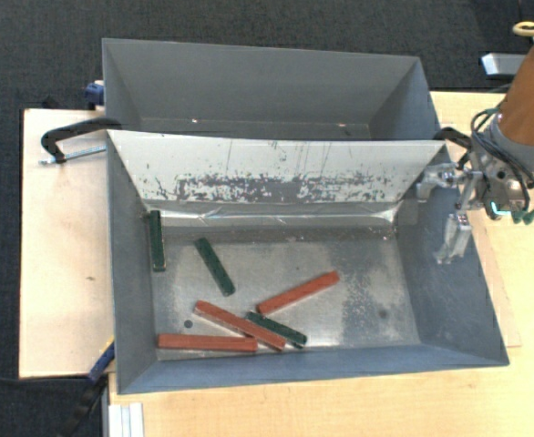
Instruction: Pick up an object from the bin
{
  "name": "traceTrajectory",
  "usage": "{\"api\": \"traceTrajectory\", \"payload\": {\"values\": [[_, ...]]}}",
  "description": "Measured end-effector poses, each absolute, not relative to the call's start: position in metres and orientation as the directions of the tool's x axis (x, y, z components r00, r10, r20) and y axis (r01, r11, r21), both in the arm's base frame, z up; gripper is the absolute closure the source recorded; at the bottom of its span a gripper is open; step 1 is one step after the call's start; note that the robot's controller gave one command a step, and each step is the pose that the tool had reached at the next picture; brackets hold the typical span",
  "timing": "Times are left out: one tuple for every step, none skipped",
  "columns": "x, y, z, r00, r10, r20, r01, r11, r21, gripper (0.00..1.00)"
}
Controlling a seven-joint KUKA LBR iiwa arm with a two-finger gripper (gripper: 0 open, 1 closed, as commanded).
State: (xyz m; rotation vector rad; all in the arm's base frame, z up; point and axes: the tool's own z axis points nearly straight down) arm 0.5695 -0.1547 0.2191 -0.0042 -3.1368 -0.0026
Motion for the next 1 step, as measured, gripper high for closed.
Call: {"api": "traceTrajectory", "payload": {"values": [[0.5713,-0.1541,0.2233,-1.000,0.001,-0.003,0.001,1.000,0.000,0.00]]}}
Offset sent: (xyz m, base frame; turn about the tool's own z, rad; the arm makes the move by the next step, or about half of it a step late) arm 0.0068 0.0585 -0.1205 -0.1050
